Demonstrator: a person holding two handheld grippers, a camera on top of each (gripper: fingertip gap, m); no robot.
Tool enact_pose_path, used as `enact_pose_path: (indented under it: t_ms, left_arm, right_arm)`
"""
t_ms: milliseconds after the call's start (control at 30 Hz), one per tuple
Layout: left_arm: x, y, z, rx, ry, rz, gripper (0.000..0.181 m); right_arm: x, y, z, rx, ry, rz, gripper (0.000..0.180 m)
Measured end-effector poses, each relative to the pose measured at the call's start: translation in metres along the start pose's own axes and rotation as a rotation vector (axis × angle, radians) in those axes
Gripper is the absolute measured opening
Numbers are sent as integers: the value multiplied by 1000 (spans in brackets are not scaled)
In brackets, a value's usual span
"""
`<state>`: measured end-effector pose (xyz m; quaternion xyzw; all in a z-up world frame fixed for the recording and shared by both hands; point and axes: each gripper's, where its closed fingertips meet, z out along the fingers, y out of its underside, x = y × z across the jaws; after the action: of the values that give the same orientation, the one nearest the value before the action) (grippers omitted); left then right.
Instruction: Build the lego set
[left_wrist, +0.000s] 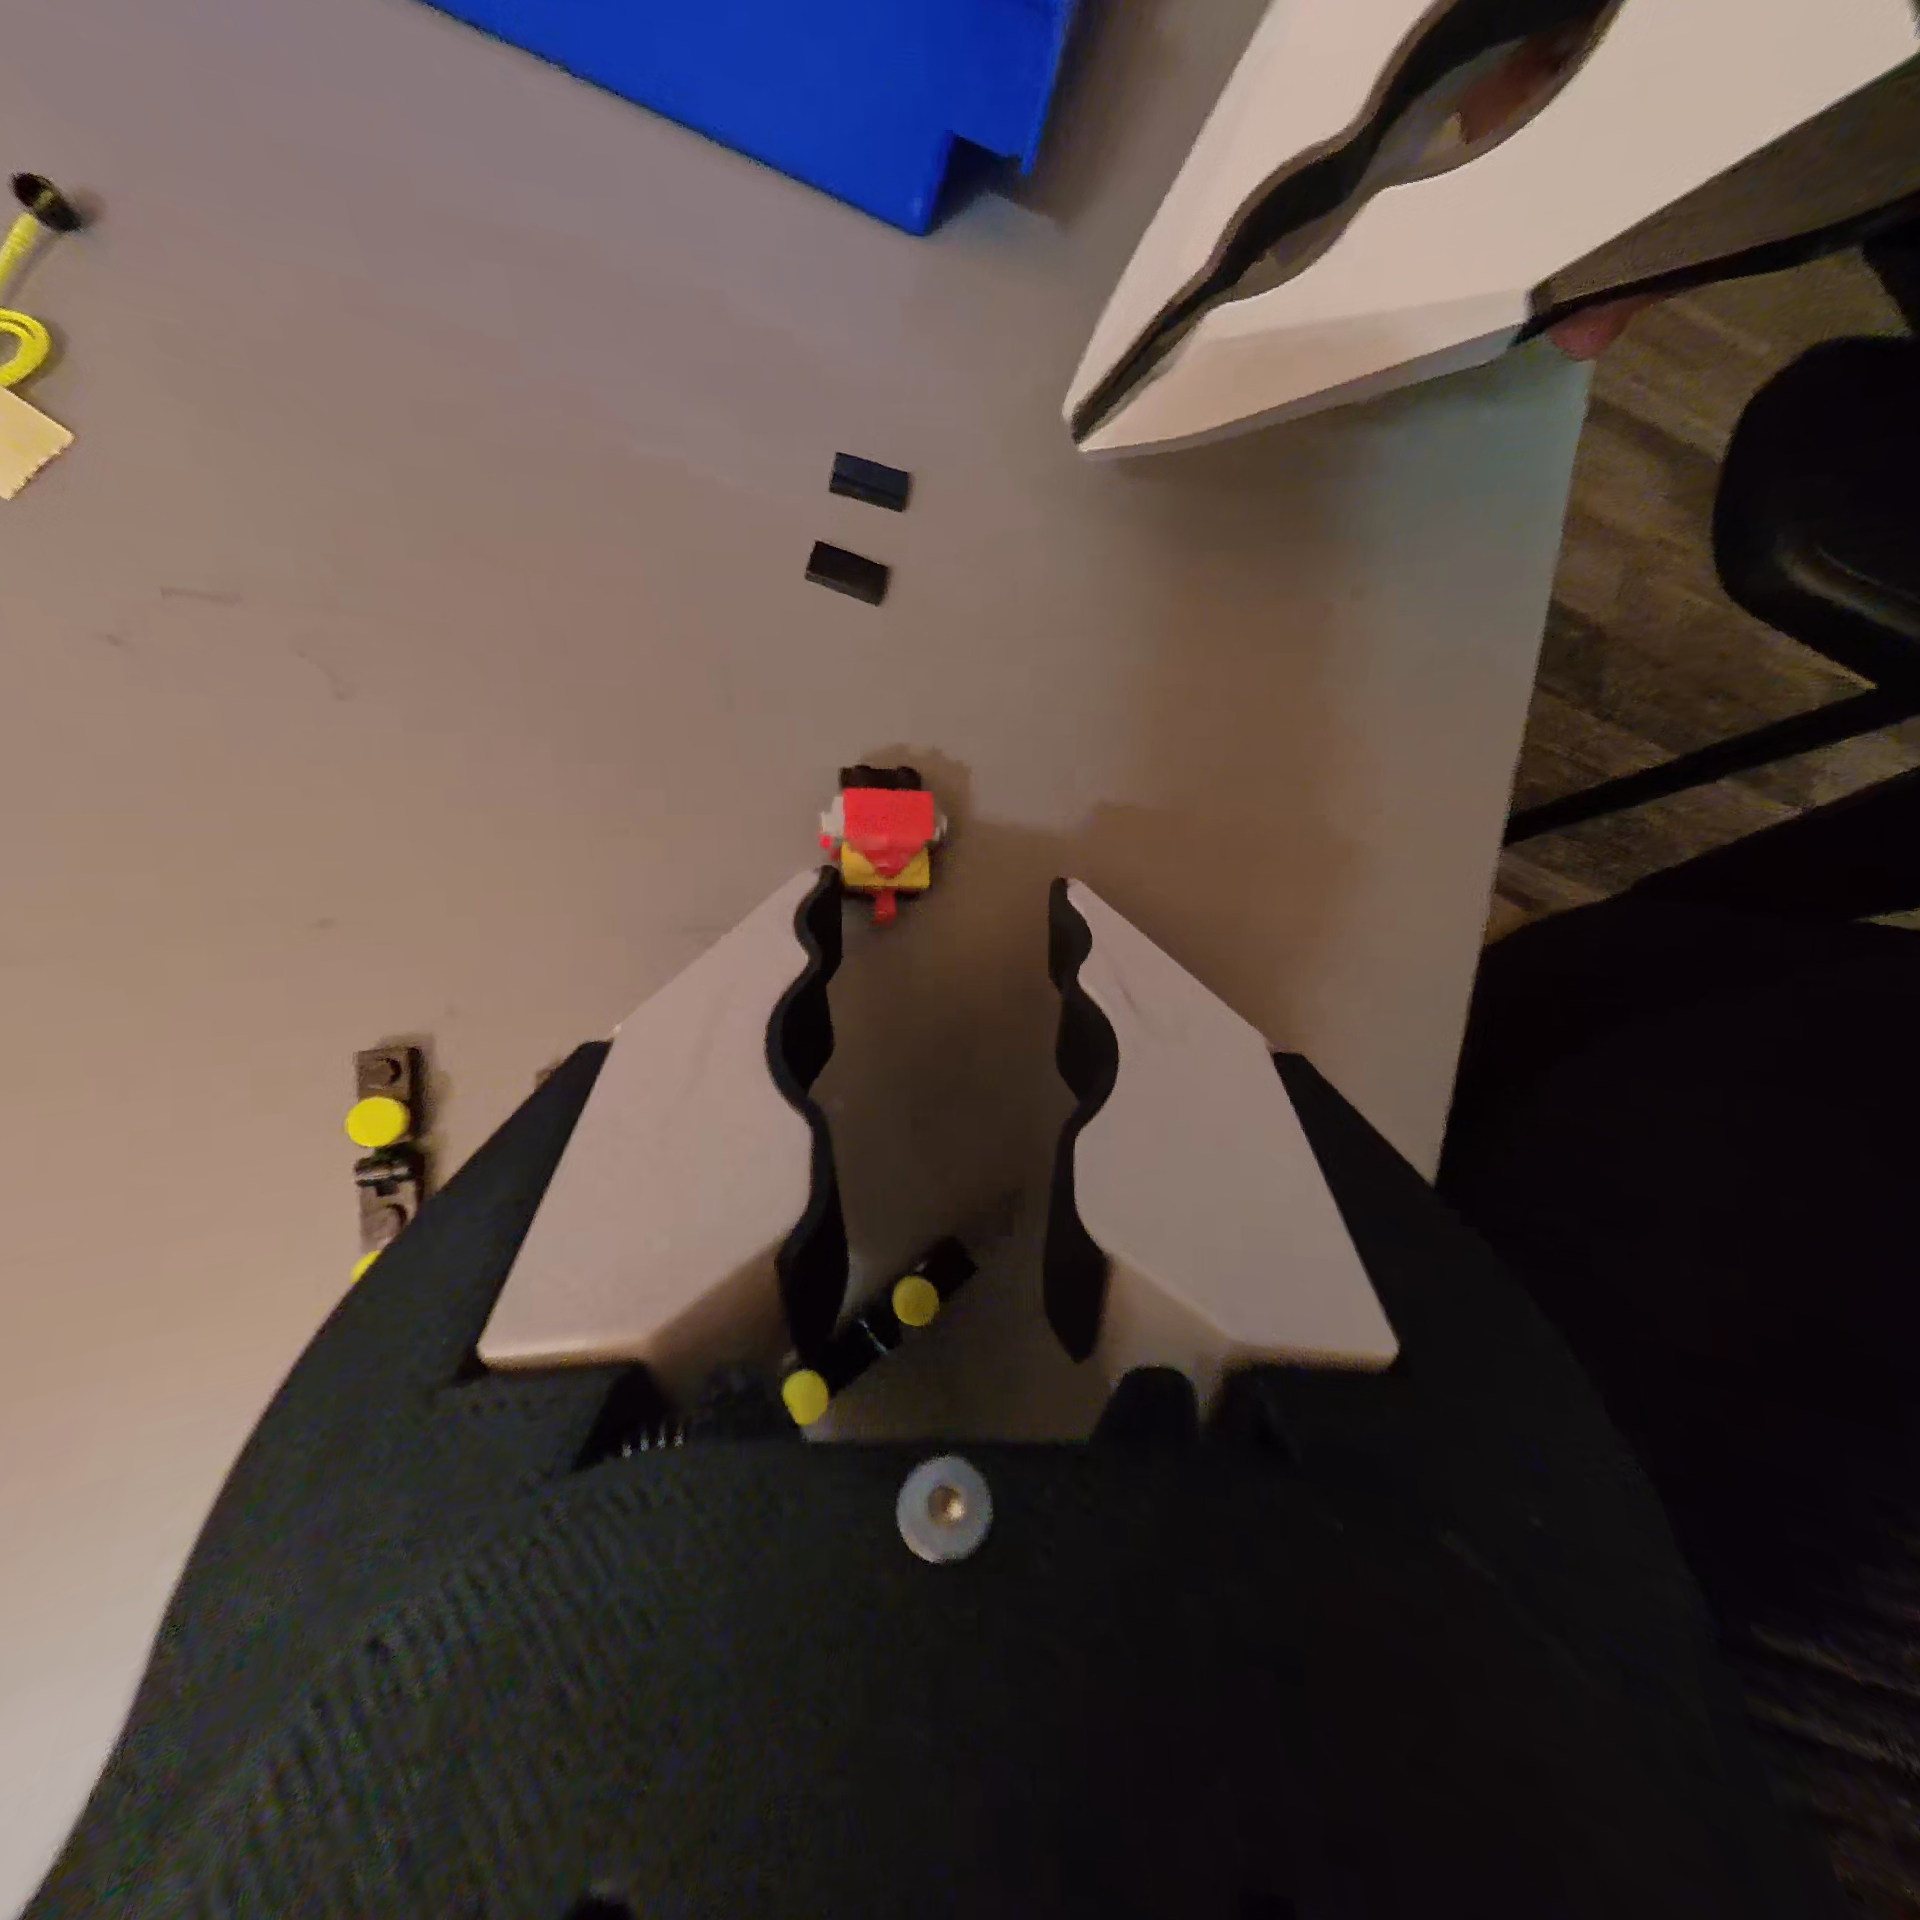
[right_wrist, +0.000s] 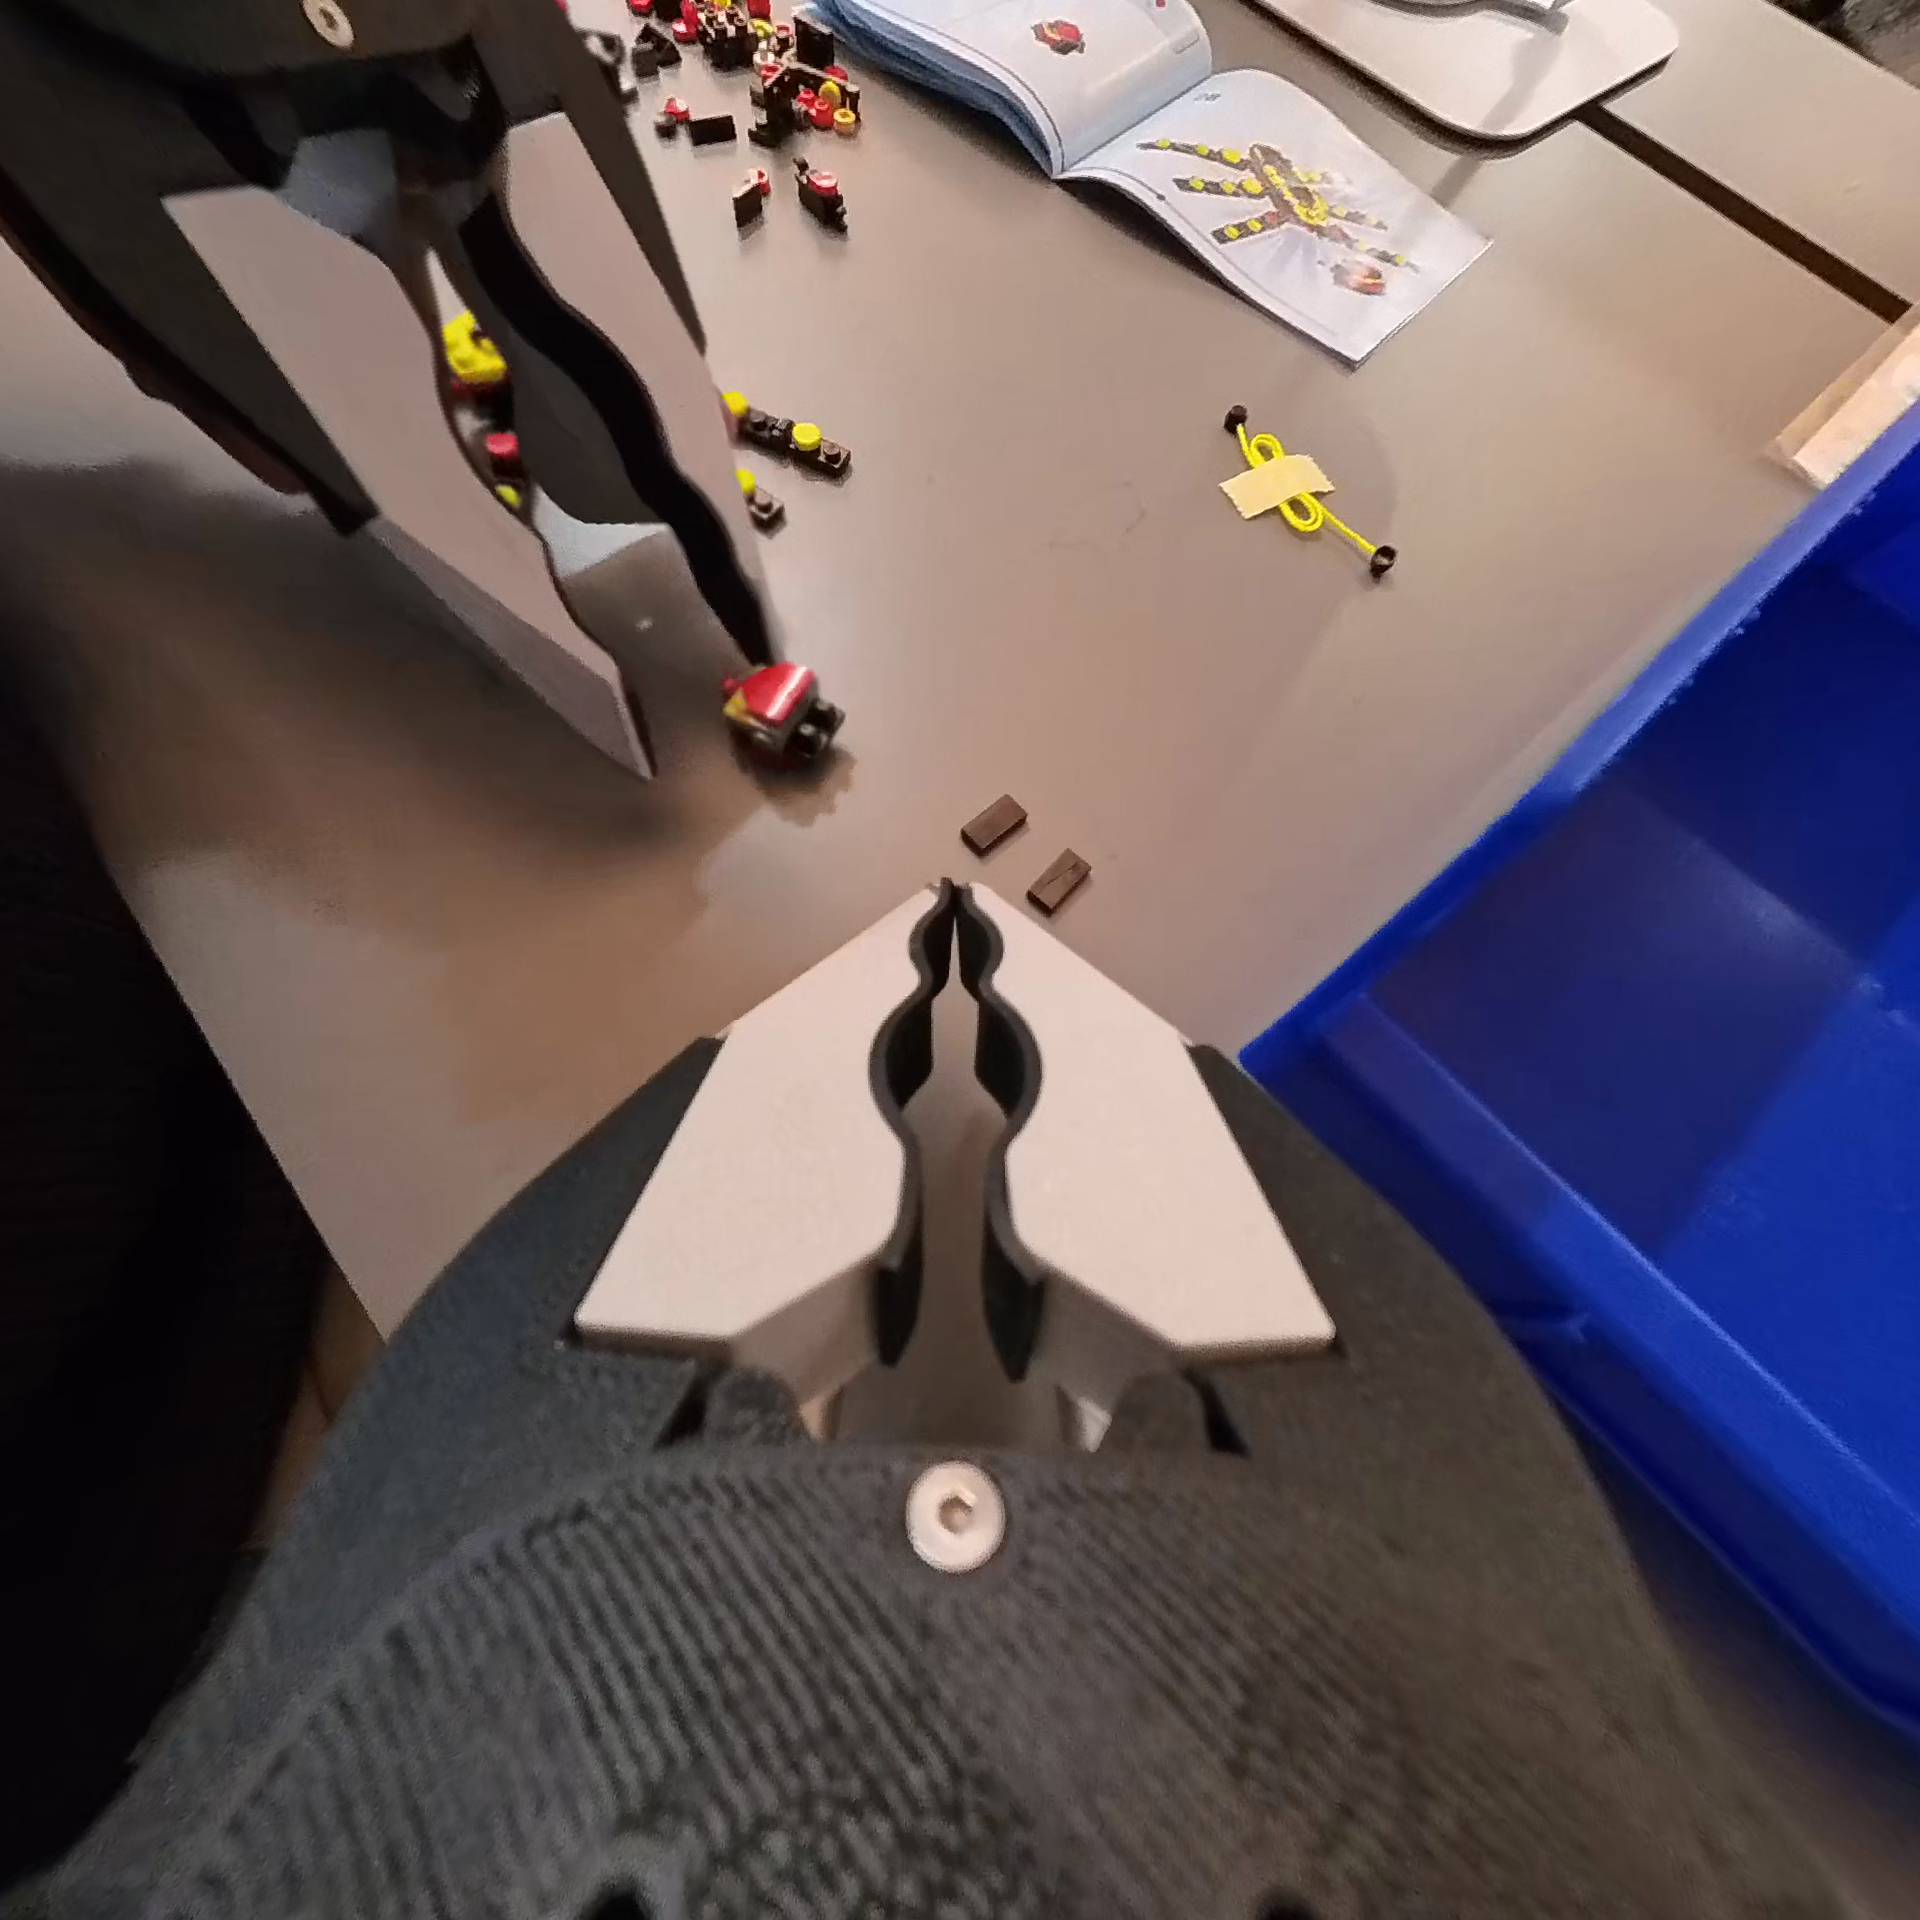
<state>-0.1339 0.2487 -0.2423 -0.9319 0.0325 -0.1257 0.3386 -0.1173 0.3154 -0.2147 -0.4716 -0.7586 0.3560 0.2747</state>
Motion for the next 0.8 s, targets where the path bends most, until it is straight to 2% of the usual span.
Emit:
enact_pose_path:
  t_ms: [367, 800]
  left_arm:
    - [14, 0, -1, 1, 67, 1, 31]
    - [22, -2, -12, 45, 103, -46, 32]
  right_arm:
    - [-8, -4, 1, 17, -33, -14, 1]
    - [-9, -5, 1, 19, -38, -23, 7]
